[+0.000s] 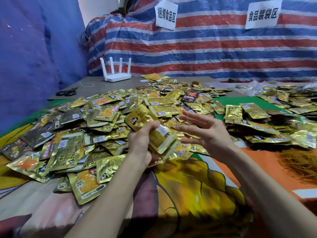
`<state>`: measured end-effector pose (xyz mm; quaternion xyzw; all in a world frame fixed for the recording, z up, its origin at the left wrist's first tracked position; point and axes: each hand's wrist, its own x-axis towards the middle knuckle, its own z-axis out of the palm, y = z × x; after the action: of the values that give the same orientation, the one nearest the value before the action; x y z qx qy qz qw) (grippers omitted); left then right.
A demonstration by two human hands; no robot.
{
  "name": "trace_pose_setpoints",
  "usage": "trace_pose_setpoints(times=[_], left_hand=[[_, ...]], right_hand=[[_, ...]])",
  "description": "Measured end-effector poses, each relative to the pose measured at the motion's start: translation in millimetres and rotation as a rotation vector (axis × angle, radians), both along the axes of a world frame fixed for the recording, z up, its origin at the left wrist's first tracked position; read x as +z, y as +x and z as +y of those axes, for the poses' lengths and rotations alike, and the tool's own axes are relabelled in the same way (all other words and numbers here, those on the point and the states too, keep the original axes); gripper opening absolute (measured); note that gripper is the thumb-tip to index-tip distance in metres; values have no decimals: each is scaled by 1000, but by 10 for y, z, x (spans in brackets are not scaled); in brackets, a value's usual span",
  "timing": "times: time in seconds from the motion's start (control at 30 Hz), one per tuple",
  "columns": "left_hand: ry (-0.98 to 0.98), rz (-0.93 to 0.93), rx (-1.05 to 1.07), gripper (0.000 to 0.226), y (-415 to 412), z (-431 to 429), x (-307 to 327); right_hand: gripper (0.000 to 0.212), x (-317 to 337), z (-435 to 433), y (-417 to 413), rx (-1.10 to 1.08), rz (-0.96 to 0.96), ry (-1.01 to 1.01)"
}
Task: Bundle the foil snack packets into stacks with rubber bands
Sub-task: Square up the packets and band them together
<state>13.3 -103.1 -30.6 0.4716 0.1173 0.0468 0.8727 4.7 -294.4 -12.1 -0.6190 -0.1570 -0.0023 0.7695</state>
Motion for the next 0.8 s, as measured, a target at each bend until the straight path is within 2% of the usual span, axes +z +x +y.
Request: trace_pose_setpoints(times=[0.13, 0.27, 0.33, 0.47, 0.57, 0.7, 0.8], left_hand=[[-164, -69, -11, 5, -18, 29, 43], [-251, -144, -47, 9, -29, 48, 70], [-265, -167, -74, 10, -31, 75, 72], [-276, -180, -84, 9, -36, 71, 68], [-175, -176, -19, 8, -46, 28, 51], [-189, -246, -107, 11, -67, 30, 56], [-229, -272, -118, 26, -60, 30, 68]], right_hand=[[58, -95, 194, -173, -17, -31, -120], [60, -174, 506, -296, -81, -102, -178], [60, -172, 630, -322, -144, -122, -183], [66, -129, 720, -301, -271, -218, -341], [58, -35, 685, -255, -285, -284, -455], [53, 62, 619, -200, -178, -203, -392], [56, 47, 609, -159, -155, -127, -346]])
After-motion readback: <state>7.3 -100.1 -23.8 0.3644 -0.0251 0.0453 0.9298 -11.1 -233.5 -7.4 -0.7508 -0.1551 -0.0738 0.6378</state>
